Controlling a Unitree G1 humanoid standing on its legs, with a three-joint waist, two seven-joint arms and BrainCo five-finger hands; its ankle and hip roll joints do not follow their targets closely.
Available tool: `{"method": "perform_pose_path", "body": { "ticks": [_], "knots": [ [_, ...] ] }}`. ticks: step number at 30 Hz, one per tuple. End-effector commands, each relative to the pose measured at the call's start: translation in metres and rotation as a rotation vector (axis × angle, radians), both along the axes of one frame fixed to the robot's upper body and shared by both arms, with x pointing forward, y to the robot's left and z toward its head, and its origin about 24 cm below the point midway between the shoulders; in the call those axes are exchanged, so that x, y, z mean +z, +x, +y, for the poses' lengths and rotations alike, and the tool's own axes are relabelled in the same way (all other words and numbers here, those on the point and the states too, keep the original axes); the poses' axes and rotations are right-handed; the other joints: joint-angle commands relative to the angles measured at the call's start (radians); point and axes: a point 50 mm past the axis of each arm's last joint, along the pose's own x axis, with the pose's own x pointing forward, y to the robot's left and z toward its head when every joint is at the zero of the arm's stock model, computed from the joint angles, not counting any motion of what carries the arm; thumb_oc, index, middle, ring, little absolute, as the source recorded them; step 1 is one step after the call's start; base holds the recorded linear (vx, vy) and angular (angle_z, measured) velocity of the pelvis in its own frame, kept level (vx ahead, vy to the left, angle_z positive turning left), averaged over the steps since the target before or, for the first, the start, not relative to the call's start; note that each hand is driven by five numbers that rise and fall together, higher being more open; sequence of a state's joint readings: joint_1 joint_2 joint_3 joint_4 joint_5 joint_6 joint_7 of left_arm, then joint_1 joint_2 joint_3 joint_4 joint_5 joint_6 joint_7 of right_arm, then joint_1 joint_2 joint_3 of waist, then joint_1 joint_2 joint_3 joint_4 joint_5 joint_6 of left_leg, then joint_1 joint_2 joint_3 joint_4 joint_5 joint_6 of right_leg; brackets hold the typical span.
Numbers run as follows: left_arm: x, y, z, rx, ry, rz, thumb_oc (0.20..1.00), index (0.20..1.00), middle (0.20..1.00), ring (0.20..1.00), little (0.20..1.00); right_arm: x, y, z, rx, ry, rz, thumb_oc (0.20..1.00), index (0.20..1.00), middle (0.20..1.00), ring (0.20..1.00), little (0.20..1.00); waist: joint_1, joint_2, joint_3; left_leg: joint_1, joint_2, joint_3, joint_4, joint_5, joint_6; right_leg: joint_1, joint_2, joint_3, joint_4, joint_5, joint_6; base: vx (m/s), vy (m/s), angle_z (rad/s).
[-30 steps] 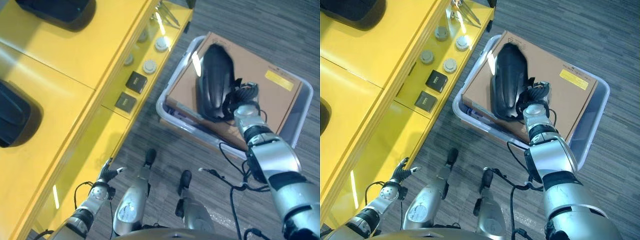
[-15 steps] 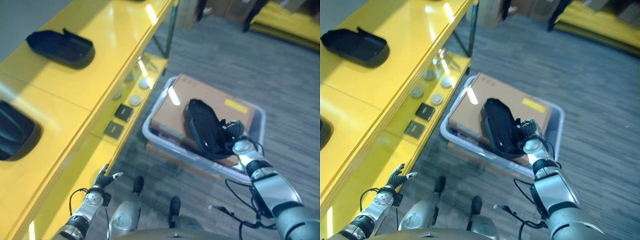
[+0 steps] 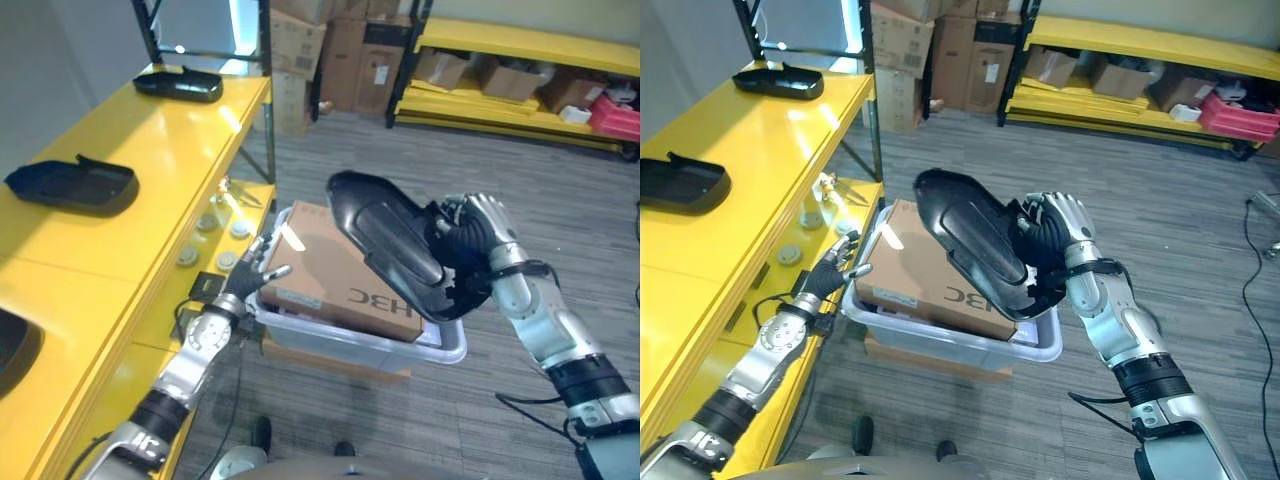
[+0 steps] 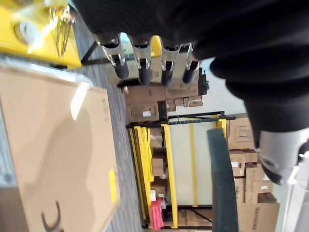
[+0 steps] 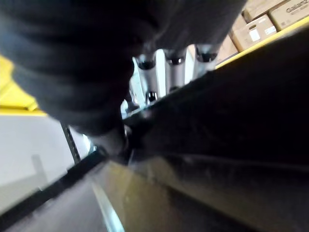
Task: Move parts from the plastic box to the shelf.
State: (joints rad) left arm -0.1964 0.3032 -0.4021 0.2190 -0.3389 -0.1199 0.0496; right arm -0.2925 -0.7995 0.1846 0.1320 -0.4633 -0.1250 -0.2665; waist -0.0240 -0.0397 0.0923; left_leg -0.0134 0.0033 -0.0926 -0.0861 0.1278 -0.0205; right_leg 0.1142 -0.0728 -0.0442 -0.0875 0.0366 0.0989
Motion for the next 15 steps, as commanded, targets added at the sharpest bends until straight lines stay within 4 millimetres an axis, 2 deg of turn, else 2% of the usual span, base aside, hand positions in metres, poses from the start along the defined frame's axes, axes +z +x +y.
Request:
{"method": "perform_pose_path", "body": {
  "ticks": [1,3,8,15],
  "knots": [
    [0.009,0.01,-0.01,-0.057,-0.133,0.024,1.0,1.0,1.0,1.0,1.0,0.043,0.01,-0.001,0.005,-0.115,-0.153,0.2,0.2,0.2,0.2,0.2,0.035,-0.022,-0.048,0.017,0.078,-0.017,0.009,-0.095,-0.025,-0.054,-0.029,0.006,0.016,-0.038,0.034,0.01,-0.027,-0.09],
    [0.019,0.01,-0.023,-0.124,-0.23,0.042,1.0,1.0,1.0,1.0,1.0,0.051,0.008,0.006,0.032,-0.178,-0.186,0.2,0.2,0.2,0.2,0.2,0.03,-0.016,-0.05,0.019,0.08,-0.021,0.009,-0.093,-0.029,-0.049,-0.026,0.001,0.013,-0.039,0.032,0.01,-0.032,-0.07],
    [0.022,0.006,-0.04,-0.21,-0.329,0.107,1.0,1.0,1.0,1.0,1.0,0.051,0.012,0.014,0.056,-0.237,-0.176,0.2,0.2,0.2,0.2,0.2,0.024,-0.008,-0.052,0.027,0.081,-0.029,0.009,-0.094,-0.032,-0.031,-0.024,-0.006,0.01,-0.045,0.03,0.02,-0.007,0.03],
    [0.022,-0.001,-0.051,-0.28,-0.398,0.167,1.0,1.0,1.0,1.0,1.0,0.046,0.016,0.027,0.104,-0.294,-0.157,0.2,0.2,0.2,0.2,0.2,0.025,-0.006,-0.057,0.03,0.082,-0.042,0.008,-0.095,-0.035,-0.019,-0.022,-0.016,0.009,-0.052,0.026,0.01,-0.005,0.1]
  ]
}}
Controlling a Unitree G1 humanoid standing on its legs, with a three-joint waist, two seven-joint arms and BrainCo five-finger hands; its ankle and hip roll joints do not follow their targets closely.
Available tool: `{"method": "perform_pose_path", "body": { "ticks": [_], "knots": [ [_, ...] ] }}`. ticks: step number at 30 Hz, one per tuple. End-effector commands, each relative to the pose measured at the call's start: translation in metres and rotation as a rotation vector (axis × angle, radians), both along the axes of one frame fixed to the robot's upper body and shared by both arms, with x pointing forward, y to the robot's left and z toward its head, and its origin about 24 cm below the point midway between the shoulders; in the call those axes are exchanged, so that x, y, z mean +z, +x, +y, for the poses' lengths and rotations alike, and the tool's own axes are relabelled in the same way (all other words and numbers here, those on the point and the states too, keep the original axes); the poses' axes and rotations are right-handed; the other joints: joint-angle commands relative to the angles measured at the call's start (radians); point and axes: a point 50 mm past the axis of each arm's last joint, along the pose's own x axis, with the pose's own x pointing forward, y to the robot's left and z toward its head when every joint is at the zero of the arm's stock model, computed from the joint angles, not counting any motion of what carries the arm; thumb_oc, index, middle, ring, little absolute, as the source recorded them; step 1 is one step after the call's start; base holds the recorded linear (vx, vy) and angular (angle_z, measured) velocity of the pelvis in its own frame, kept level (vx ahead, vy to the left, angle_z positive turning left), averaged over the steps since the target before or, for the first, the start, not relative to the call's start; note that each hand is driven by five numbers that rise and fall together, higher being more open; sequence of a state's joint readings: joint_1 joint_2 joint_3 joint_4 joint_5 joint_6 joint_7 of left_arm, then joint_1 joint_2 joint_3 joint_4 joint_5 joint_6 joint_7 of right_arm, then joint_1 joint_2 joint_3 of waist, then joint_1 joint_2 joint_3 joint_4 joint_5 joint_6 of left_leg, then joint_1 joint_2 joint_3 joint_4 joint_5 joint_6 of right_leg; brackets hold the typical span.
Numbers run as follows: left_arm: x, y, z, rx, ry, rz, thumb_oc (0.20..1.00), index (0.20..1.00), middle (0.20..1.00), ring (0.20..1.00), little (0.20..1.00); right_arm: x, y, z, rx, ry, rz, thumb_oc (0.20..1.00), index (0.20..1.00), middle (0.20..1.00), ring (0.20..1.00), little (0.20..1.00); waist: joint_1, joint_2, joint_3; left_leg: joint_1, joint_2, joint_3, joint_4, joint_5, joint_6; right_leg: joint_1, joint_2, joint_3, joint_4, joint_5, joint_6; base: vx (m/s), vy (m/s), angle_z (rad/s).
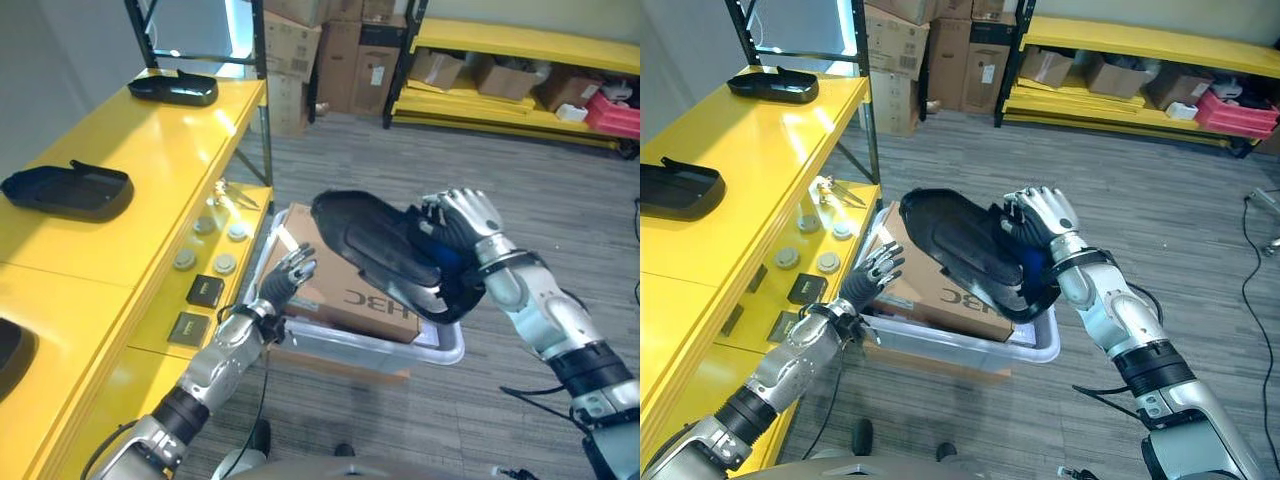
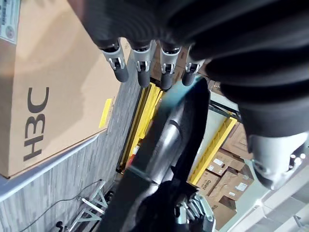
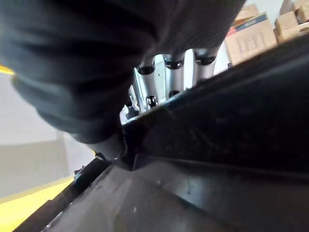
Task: Move parts from the plastic box to the shelf.
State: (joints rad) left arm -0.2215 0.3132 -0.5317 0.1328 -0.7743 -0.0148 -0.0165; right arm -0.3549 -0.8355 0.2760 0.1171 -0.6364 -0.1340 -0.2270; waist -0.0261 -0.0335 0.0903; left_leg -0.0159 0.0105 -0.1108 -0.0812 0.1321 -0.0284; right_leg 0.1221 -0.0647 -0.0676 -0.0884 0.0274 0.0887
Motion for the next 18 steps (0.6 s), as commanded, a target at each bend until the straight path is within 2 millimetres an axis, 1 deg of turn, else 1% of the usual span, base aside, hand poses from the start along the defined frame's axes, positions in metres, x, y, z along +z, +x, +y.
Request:
{"method": "perform_pose_path", "body": {
  "ticks": [1,4,6,8,12,17,18],
  "knots": [
    [0.017,0.008,-0.016,-0.09,-0.049,-0.045,1.0,1.0,1.0,1.0,1.0,0.041,0.012,0.012,0.057,-0.059,-0.152,0.2,0.2,0.2,0.2,0.2,0.029,-0.012,-0.055,0.032,0.075,-0.027,0.003,-0.098,-0.029,-0.024,-0.031,0.004,0.009,-0.045,0.035,0.01,0.001,0.04],
    [0.013,0.005,-0.02,-0.109,-0.061,-0.016,1.0,1.0,1.0,1.0,1.0,0.041,0.014,0.021,0.086,-0.062,-0.153,0.2,0.2,0.2,0.2,0.2,0.031,-0.011,-0.055,0.031,0.074,-0.029,0.003,-0.097,-0.029,-0.022,-0.031,0.0,0.009,-0.046,0.034,0.0,0.0,0.0],
    [0.012,0.005,-0.02,-0.111,-0.064,-0.006,1.0,1.0,1.0,1.0,1.0,0.04,0.015,0.024,0.093,-0.058,-0.149,0.2,0.2,0.2,0.2,0.2,0.03,-0.011,-0.055,0.032,0.074,-0.03,0.003,-0.096,-0.029,-0.021,-0.031,-0.002,0.009,-0.046,0.033,0.0,0.0,0.0],
    [0.008,0.003,-0.023,-0.124,-0.064,0.018,1.0,1.0,1.0,1.0,1.0,0.04,0.018,0.031,0.114,-0.055,-0.145,0.2,0.2,0.2,0.2,0.2,0.031,-0.011,-0.055,0.031,0.074,-0.031,0.003,-0.096,-0.029,-0.019,-0.031,-0.003,0.009,-0.046,0.032,0.0,0.0,0.0],
    [0.004,0.002,-0.024,-0.129,-0.061,0.033,1.0,1.0,1.0,1.0,1.0,0.039,0.02,0.036,0.124,-0.059,-0.145,0.2,0.2,0.2,0.2,0.2,0.032,-0.011,-0.055,0.031,0.074,-0.032,0.003,-0.096,-0.028,-0.019,-0.033,-0.006,0.009,-0.046,0.032,0.0,0.0,0.0],
    [-0.001,0.002,-0.028,-0.126,-0.067,0.065,1.0,1.0,1.0,1.0,1.0,0.042,0.022,0.048,0.157,-0.063,-0.169,0.2,0.2,0.2,0.2,0.2,0.034,-0.013,-0.056,0.029,0.07,-0.033,0.003,-0.096,-0.028,-0.021,-0.033,-0.008,0.011,-0.046,0.03,0.0,0.0,0.0],
    [-0.001,0.002,-0.028,-0.126,-0.067,0.065,1.0,1.0,1.0,1.0,1.0,0.042,0.022,0.048,0.157,-0.063,-0.169,0.2,0.2,0.2,0.2,0.2,0.034,-0.013,-0.056,0.029,0.07,-0.033,0.003,-0.096,-0.028,-0.02,-0.033,-0.008,0.011,-0.046,0.03,0.0,0.0,0.0]
  ]
}}
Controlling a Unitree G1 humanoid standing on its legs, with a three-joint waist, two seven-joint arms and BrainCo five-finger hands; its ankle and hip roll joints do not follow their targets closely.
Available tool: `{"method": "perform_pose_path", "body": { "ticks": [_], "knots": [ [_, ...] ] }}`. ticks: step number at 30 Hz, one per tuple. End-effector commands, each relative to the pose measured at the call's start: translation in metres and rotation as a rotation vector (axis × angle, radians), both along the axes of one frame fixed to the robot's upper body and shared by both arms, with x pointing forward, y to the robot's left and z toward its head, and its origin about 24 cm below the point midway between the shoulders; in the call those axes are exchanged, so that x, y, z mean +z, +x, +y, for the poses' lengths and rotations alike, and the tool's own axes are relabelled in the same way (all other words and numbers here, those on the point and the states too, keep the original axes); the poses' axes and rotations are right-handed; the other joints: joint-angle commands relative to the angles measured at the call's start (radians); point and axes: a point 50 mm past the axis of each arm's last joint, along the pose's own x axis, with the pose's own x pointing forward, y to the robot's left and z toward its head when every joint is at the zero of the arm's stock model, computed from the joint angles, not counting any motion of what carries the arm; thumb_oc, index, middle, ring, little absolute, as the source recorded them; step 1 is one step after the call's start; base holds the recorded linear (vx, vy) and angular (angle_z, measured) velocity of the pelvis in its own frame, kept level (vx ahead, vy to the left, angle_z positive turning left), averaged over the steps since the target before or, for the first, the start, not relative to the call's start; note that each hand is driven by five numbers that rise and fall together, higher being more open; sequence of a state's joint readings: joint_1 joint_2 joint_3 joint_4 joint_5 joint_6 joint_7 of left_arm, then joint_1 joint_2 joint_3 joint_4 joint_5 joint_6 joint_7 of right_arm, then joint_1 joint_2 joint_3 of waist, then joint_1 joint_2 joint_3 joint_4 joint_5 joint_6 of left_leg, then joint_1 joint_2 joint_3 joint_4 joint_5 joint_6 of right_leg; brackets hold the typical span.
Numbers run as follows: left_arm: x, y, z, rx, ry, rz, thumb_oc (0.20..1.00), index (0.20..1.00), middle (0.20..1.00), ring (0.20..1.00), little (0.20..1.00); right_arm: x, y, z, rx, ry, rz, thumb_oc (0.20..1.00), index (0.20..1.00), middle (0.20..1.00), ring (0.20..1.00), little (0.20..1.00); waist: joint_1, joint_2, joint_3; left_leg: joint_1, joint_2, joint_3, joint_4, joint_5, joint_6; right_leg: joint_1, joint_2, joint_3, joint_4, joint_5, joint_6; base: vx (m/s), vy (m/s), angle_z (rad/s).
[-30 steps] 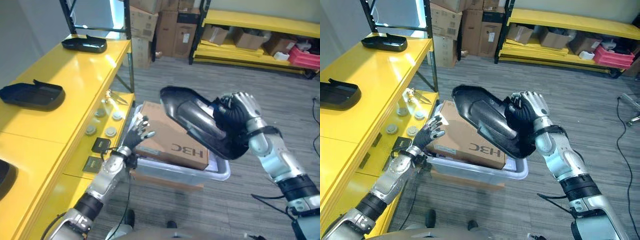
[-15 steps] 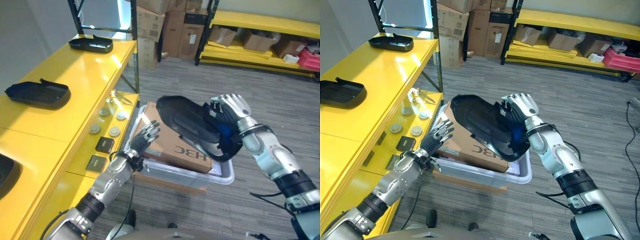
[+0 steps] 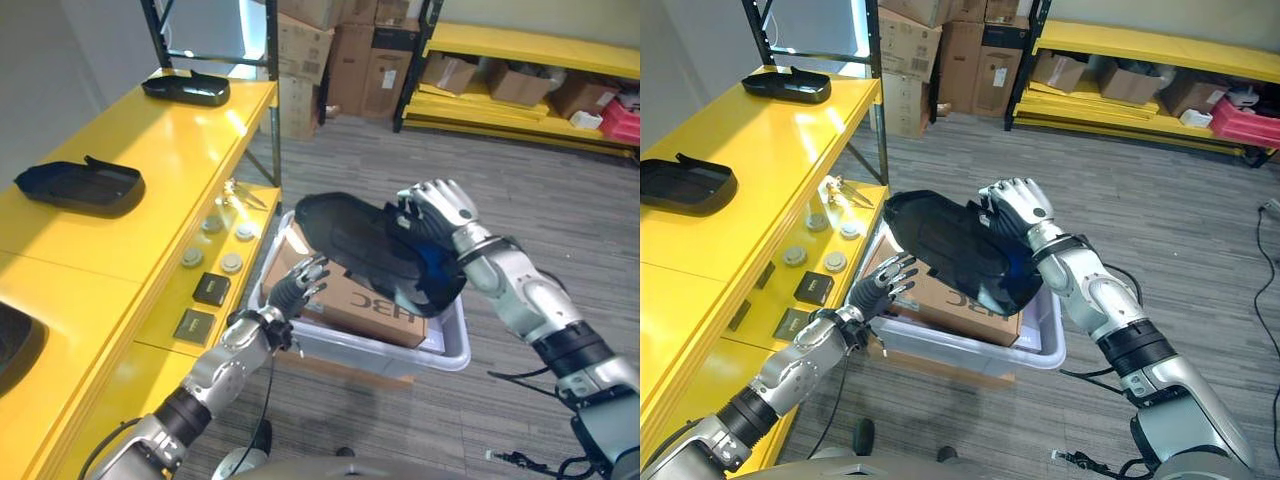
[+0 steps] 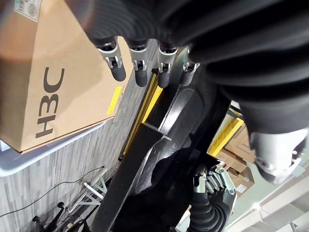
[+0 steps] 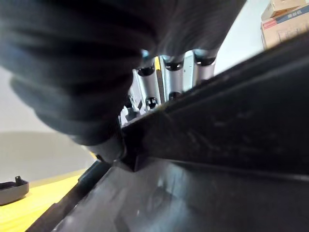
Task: Move parts from the plastic box to the shelf.
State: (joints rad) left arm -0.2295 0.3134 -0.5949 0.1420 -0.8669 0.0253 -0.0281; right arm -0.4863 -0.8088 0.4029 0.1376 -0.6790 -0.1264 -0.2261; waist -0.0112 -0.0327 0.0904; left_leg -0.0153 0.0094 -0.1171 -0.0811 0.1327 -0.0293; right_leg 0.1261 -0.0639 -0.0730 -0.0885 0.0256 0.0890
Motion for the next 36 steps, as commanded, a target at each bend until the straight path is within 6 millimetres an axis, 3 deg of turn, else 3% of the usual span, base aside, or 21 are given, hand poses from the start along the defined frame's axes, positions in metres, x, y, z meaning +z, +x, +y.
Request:
{"method": "perform_pose_path", "body": {
  "ticks": [1,6,10,21,29,36],
  "knots": [
    [0.007,0.009,-0.015,-0.051,-0.025,-0.022,1.0,1.0,1.0,1.0,1.0,0.035,0.007,0.019,0.072,0.007,-0.14,0.2,0.2,0.2,0.2,0.2,0.019,-0.014,-0.056,0.028,0.071,-0.027,0.003,-0.096,-0.028,-0.024,-0.033,-0.003,0.011,-0.045,0.029,0.0,0.0,0.0],
    [0.004,0.011,-0.014,-0.039,0.009,-0.026,1.0,1.0,1.0,1.0,1.0,0.033,0.008,0.021,0.078,-0.004,-0.132,0.2,0.2,0.2,0.2,0.2,0.02,-0.014,-0.058,0.026,0.07,-0.028,0.003,-0.095,-0.028,-0.024,-0.034,-0.006,0.012,-0.045,0.029,0.0,0.0,0.0],
    [0.0,0.016,-0.001,0.025,0.119,-0.078,1.0,1.0,1.0,1.0,1.0,0.033,0.008,0.012,0.031,-0.018,-0.14,0.2,0.2,0.2,0.2,0.2,0.023,-0.018,-0.059,0.024,0.069,-0.031,0.003,-0.094,-0.028,-0.026,-0.035,-0.009,0.013,-0.045,0.027,0.0,0.001,0.01],
    [-0.007,0.018,-0.002,0.061,0.123,-0.047,1.0,1.0,1.0,1.0,1.0,0.04,0.008,0.009,0.007,0.003,-0.19,0.2,0.2,0.2,0.2,0.2,0.022,-0.02,-0.058,0.019,0.068,-0.033,0.003,-0.092,-0.028,-0.027,-0.035,-0.013,0.011,-0.044,0.027,0.0,-0.002,0.04],
    [-0.007,0.02,0.002,0.089,0.117,-0.048,1.0,1.0,1.0,1.0,1.0,0.042,0.008,-0.004,-0.052,-0.003,-0.207,0.2,0.2,0.2,0.2,0.2,0.022,-0.022,-0.058,0.018,0.067,-0.035,0.005,-0.09,-0.03,-0.026,-0.035,-0.017,0.014,-0.045,0.026,0.0,0.0,0.0],
    [-0.005,0.021,-0.004,0.078,0.09,-0.041,1.0,1.0,1.0,1.0,1.0,0.042,0.008,0.011,0.005,0.003,-0.208,0.2,0.2,0.2,0.2,0.2,0.021,-0.023,-0.056,0.019,0.067,-0.035,0.005,-0.092,-0.028,-0.026,-0.035,-0.015,0.015,-0.045,0.026,0.0,0.0,0.0]
  ]
}}
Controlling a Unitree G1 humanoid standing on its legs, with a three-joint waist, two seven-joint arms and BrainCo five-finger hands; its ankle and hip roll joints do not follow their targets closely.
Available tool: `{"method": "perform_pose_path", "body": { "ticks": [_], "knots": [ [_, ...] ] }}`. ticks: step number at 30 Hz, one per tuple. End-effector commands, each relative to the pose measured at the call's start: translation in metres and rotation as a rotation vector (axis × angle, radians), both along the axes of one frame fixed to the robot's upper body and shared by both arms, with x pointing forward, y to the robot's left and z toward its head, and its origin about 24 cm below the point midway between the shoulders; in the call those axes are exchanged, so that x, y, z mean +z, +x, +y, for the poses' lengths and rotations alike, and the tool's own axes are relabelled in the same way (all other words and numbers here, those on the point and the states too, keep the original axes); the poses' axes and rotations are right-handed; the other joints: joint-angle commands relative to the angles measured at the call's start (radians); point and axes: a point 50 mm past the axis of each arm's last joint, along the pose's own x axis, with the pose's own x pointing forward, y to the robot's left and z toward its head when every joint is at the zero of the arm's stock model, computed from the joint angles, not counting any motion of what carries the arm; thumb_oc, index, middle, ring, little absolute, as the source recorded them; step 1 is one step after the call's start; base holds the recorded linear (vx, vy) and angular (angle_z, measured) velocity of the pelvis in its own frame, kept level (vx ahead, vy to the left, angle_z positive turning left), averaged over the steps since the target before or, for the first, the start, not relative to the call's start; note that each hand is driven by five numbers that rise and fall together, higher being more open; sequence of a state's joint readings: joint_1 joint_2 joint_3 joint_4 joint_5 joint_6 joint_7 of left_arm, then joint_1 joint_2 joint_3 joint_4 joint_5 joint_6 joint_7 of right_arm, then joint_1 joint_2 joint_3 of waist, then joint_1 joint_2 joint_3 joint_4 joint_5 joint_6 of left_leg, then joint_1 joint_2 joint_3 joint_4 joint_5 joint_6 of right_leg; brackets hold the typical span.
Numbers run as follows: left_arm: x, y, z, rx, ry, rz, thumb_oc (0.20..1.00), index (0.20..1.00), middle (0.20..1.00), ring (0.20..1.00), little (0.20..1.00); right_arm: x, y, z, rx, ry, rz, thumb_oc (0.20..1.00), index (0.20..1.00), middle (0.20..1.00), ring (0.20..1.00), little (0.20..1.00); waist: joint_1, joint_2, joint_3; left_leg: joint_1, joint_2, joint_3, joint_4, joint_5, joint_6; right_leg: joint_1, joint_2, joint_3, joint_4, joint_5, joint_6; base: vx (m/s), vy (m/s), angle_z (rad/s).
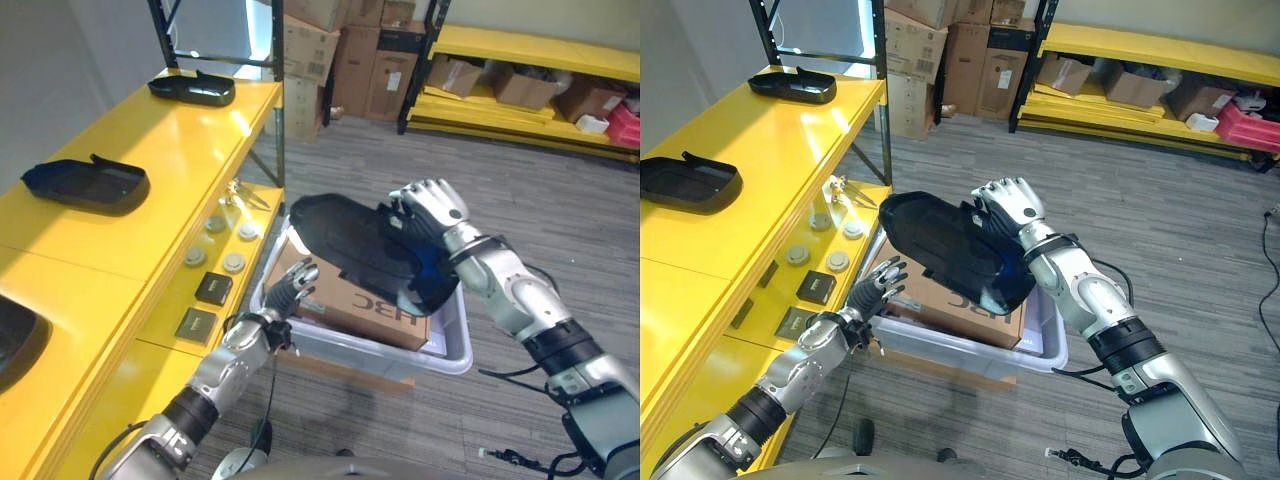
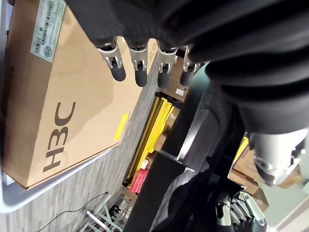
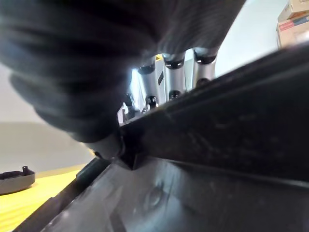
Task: Move parts from the plastic box to the shelf.
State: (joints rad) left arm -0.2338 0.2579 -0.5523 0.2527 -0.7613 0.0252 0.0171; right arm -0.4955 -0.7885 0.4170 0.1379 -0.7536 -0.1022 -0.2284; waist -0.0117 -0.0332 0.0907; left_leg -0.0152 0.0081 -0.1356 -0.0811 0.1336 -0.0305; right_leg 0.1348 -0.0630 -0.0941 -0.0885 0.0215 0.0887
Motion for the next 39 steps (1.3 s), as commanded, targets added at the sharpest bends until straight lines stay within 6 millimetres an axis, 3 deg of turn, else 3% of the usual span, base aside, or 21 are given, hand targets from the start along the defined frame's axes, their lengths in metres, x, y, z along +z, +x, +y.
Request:
{"method": "perform_pose_path", "body": {
  "ticks": [1,13,18,20,21,22,23,31,34,36,38,39],
  "knots": [
    [0.013,0.015,-0.011,-0.018,-0.01,-0.073,1.0,1.0,1.0,1.0,1.0,0.044,0.007,0.005,0.024,0.058,-0.184,0.2,0.2,0.2,0.2,0.2,0.021,-0.023,-0.056,0.019,0.068,-0.017,0.005,-0.093,-0.027,-0.035,-0.036,0.006,0.015,-0.041,0.027,0.0,0.0,0.0],
    [0.02,0.022,-0.027,-0.015,-0.076,-0.045,1.0,1.0,1.0,1.0,1.0,0.051,0.004,0.045,0.191,0.103,-0.177,0.2,0.2,0.2,0.2,0.2,0.016,-0.023,-0.058,0.021,0.066,-0.007,0.005,-0.093,-0.026,-0.04,-0.037,0.014,0.018,-0.04,0.027,0.0,0.0,0.0],
    [0.03,0.026,-0.035,-0.02,-0.134,-0.055,1.0,1.0,1.0,1.0,1.0,0.05,0.003,0.062,0.256,0.112,-0.152,0.2,0.2,0.2,0.2,0.2,0.015,-0.024,-0.059,0.023,0.066,-0.008,0.005,-0.093,-0.026,-0.038,-0.037,0.015,0.017,-0.041,0.026,0.0,0.0,0.0],
    [0.049,0.034,-0.041,-0.005,-0.237,-0.077,1.0,1.0,1.0,1.0,1.0,0.045,-0.005,0.085,0.368,0.123,-0.103,0.2,0.2,0.2,0.2,0.2,0.015,-0.027,-0.061,0.022,0.065,-0.008,0.004,-0.092,-0.028,-0.036,-0.037,0.012,0.018,-0.043,0.025,0.0,0.0,0.0],
    [0.053,0.036,-0.041,-0.002,-0.25,-0.086,1.0,1.0,1.0,1.0,1.0,0.045,-0.007,0.088,0.38,0.127,-0.098,0.2,0.2,0.2,0.2,0.2,0.015,-0.027,-0.06,0.022,0.065,-0.008,0.004,-0.092,-0.028,-0.036,-0.037,0.012,0.019,-0.043,0.026,0.0,0.0,0.0],
    [0.059,0.037,-0.043,-0.009,-0.282,-0.099,0.322,0.322,0.322,0.322,0.322,0.044,-0.009,0.091,0.404,0.142,-0.085,0.2,0.2,0.2,0.2,0.2,0.014,-0.028,-0.06,0.022,0.065,-0.008,0.003,-0.092,-0.028,-0.035,-0.038,0.011,0.019,-0.044,0.026,0.0,0.0,0.0],
    [0.06,0.037,-0.043,-0.009,-0.282,-0.099,0.2,0.2,0.2,0.2,0.2,0.044,-0.009,0.091,0.404,0.142,-0.085,0.2,0.2,0.2,0.2,0.2,0.014,-0.028,-0.06,0.022,0.065,-0.008,0.003,-0.092,-0.028,-0.035,-0.038,0.011,0.019,-0.044,0.026,0.0,0.0,0.0],
    [0.11,0.048,-0.032,0.077,-0.455,-0.274,0.2,0.2,0.2,0.2,0.2,0.039,-0.034,0.109,0.55,0.245,-0.037,0.2,0.2,0.2,0.2,0.2,0.011,-0.03,-0.06,0.023,0.062,-0.007,0.004,-0.094,-0.03,-0.035,-0.04,0.013,0.021,-0.048,0.026,0.0,0.0,0.0],
    [0.124,0.049,-0.024,0.119,-0.431,-0.362,0.2,0.2,0.2,0.2,0.2,0.039,-0.039,0.109,0.566,0.276,-0.041,0.2,0.2,0.2,0.2,0.2,0.01,-0.03,-0.061,0.023,0.061,-0.007,0.005,-0.095,-0.03,-0.034,-0.04,0.013,0.021,-0.049,0.026,0.0,0.0,0.0],
    [0.146,0.045,-0.013,0.158,-0.362,-0.528,0.2,0.2,0.2,0.2,0.2,0.041,-0.049,0.106,0.593,0.305,-0.056,0.2,0.2,0.2,0.2,0.2,0.009,-0.031,-0.06,0.024,0.059,-0.006,0.006,-0.096,-0.03,-0.033,-0.04,0.015,0.023,-0.051,0.026,0.0,0.0,0.0],
    [0.146,0.045,-0.013,0.158,-0.361,-0.528,0.2,0.2,0.2,0.2,0.2,0.041,-0.049,0.106,0.592,0.306,-0.055,0.2,0.2,0.2,0.2,0.2,0.01,-0.031,-0.061,0.024,0.059,-0.006,0.006,-0.096,-0.03,-0.033,-0.04,0.015,0.023,-0.051,0.026,0.0,0.0,0.0],
    [0.159,0.041,-0.004,0.203,-0.301,-0.641,0.2,0.2,0.2,0.2,0.2,0.042,-0.056,0.101,0.608,0.33,-0.055,0.2,0.2,0.2,0.2,0.2,0.009,-0.032,-0.062,0.027,0.06,-0.004,0.005,-0.097,-0.031,-0.031,-0.041,0.014,0.022,-0.053,0.026,0.0,0.0,0.0]
  ]
}}
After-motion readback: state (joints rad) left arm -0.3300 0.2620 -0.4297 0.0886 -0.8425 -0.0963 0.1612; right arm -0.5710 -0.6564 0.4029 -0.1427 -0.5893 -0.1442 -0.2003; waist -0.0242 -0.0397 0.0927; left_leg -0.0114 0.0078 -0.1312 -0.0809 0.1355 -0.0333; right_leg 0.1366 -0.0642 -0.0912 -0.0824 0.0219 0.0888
